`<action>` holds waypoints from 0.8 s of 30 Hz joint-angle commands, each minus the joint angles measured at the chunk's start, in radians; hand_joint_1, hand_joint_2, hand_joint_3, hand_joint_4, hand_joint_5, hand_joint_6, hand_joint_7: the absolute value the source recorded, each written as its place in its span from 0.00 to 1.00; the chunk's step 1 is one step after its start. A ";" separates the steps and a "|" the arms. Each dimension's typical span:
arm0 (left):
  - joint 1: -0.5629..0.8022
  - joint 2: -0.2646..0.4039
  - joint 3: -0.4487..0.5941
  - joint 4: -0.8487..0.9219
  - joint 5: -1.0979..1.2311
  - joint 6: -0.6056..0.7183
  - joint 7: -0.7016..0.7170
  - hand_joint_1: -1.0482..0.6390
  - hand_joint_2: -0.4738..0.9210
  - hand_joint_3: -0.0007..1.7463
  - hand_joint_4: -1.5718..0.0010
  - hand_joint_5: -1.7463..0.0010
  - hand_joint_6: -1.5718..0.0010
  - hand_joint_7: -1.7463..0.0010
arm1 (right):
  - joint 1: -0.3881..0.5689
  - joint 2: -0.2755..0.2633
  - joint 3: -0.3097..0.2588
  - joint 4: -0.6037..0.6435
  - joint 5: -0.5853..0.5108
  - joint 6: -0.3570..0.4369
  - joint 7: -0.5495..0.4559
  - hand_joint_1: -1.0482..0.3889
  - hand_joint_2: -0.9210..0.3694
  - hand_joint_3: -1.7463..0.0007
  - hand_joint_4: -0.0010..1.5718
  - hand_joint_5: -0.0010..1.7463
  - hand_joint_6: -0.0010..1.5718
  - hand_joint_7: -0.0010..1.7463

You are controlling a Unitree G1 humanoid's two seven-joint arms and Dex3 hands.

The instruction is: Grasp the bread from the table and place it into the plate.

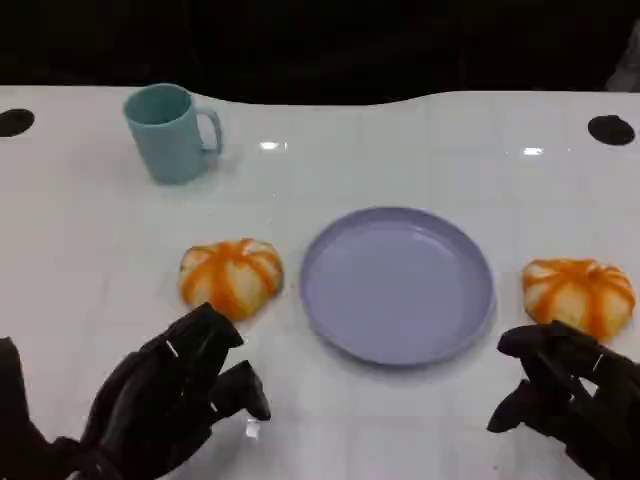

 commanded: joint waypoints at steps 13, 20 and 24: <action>0.001 0.012 0.006 -0.001 0.004 -0.012 -0.003 0.30 1.00 0.22 0.57 0.00 0.67 0.10 | 0.000 -0.011 -0.013 -0.009 0.003 -0.002 0.003 0.42 0.00 0.83 0.37 0.84 0.32 0.67; 0.001 0.012 0.006 -0.001 0.004 -0.012 -0.003 0.30 1.00 0.22 0.57 0.00 0.67 0.10 | 0.000 -0.011 -0.013 -0.009 0.003 -0.002 0.003 0.42 0.00 0.83 0.37 0.83 0.32 0.67; 0.001 0.012 0.006 -0.001 0.004 -0.012 -0.003 0.30 1.00 0.22 0.57 0.00 0.67 0.10 | 0.000 -0.011 -0.013 -0.009 0.003 -0.002 0.003 0.42 0.00 0.83 0.37 0.83 0.32 0.67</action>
